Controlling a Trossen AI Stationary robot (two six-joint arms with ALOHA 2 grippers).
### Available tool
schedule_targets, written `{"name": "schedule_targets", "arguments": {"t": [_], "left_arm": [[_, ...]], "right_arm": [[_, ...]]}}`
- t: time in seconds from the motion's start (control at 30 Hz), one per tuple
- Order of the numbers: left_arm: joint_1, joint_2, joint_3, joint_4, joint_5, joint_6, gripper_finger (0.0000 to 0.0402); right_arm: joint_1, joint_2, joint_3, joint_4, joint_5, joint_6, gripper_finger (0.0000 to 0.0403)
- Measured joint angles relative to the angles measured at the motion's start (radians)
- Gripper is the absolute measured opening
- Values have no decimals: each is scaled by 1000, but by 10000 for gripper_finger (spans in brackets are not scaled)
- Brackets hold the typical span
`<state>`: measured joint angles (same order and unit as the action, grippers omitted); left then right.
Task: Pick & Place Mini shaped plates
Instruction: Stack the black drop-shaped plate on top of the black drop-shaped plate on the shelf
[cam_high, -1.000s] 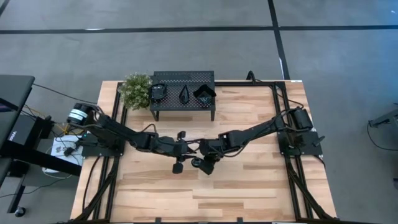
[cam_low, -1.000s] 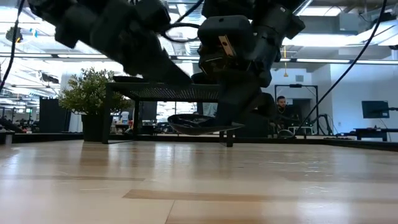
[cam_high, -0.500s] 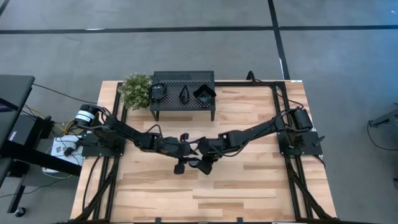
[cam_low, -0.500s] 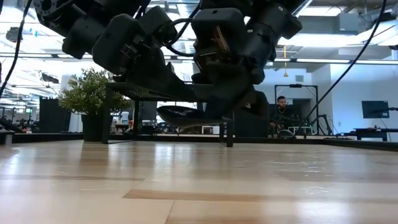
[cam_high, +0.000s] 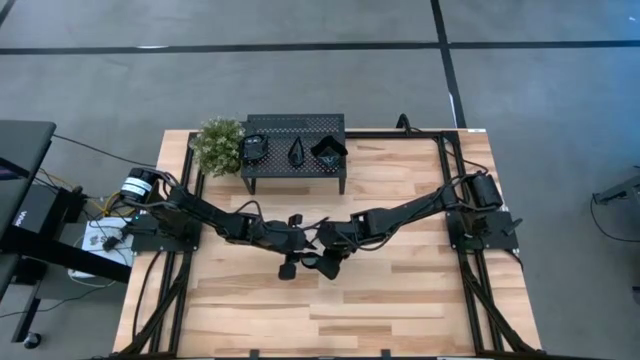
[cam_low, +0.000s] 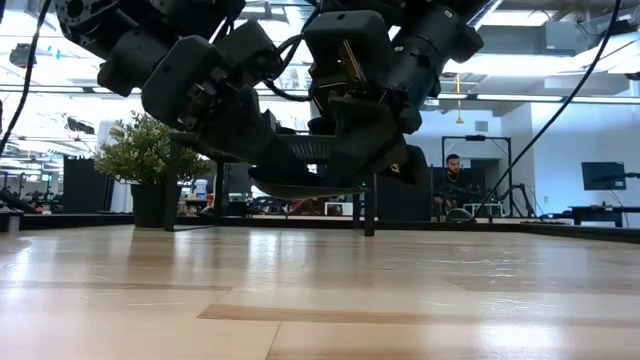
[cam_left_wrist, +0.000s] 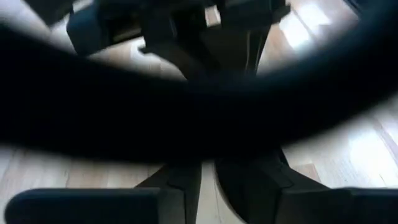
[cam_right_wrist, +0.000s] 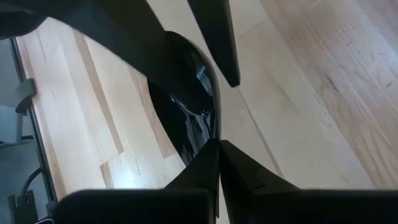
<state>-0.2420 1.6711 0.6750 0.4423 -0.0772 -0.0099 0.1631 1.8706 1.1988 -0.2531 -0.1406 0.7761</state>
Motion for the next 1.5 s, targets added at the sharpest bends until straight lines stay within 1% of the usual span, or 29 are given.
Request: {"name": "schedule_targets", "arguments": {"t": [0.23,0.5,0.73,1.0,1.13,1.33,1.43,1.5], "left_arm": [[0,0,0,-22,0,-17,74],[0,0,-1,-23,-2,-16,10],[0,0,-1,-26,-8,-16,11],[1,1,-2,-26,-5,-37,8],[-3,1,-2,-22,-2,-59,8],[-33,0,-1,-19,-61,-81,7],[-55,0,-1,-27,-135,-102,8],[-62,0,-1,-36,-194,-105,8]], "right_arm": [[0,0,1,0,0,1,7],[0,0,1,7,-5,-1,9],[-7,0,2,6,19,-42,17],[-26,0,4,11,31,-54,65],[-38,0,37,-25,-7,-74,78],[-48,0,92,-80,-11,-129,84],[-59,0,121,-134,-13,-132,84],[-72,0,154,-215,-16,-124,84]]}}
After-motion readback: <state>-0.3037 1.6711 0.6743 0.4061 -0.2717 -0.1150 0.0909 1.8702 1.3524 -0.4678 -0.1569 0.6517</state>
